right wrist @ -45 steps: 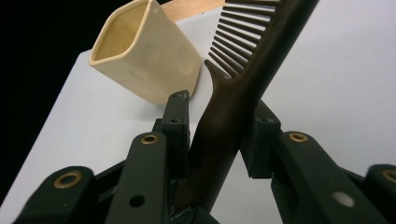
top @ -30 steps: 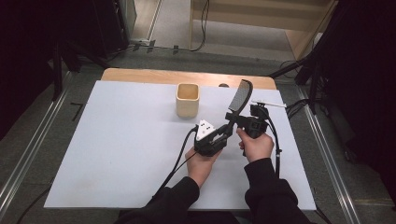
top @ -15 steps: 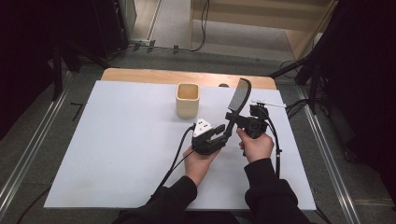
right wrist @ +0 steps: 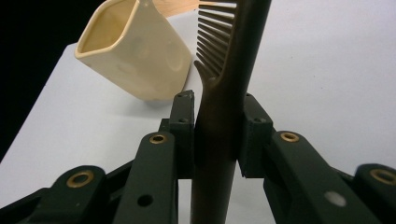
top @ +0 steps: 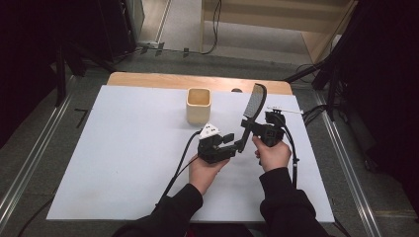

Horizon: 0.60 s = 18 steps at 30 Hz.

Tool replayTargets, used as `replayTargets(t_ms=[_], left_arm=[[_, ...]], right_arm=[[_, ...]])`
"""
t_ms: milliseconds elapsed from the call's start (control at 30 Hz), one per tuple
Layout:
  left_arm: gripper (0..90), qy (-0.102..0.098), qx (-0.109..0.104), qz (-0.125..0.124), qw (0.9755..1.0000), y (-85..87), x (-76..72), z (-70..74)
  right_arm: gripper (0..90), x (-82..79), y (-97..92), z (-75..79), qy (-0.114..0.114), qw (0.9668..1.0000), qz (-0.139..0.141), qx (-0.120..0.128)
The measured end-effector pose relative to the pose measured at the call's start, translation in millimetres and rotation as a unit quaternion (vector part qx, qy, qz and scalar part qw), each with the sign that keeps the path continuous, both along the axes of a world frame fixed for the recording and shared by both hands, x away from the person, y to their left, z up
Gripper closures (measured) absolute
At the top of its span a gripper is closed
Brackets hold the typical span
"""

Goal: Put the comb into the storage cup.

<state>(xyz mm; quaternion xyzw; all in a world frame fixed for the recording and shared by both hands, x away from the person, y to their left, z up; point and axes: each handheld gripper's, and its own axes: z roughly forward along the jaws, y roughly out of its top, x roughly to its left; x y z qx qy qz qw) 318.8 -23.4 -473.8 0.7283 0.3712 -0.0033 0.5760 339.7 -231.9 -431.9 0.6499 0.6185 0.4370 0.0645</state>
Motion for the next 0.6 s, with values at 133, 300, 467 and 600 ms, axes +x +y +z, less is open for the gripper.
replayTargets(t_ms=[133, 300, 467, 600], left_arm=[[45.8, 0.01, 0.009, -0.015, 0.9998, 4.0, 0.8, 1.6], [42.7, 0.035, 0.013, -0.034, 0.9987, 11.2, 3.7, 4.5], [40.3, 0.05, 0.036, -0.045, 0.9971, 19.5, 6.8, 6.3], [38.6, 0.058, 0.05, -0.052, 0.9957, 26.4, 8.7, 7.8]], right_arm=[[70.0, 0.4, -0.9, -0.7, 0.0, 1.0, -0.001, -0.006], [70.0, 0.1, -2.7, -0.3, -0.002, 1.0, -0.002, -0.006], [70.0, 0.2, -3.1, -0.6, -0.003, 1.0, 0.001, -0.006], [70.0, 0.5, -2.1, -1.3, -0.003, 0.9999, 0.006, -0.011]])
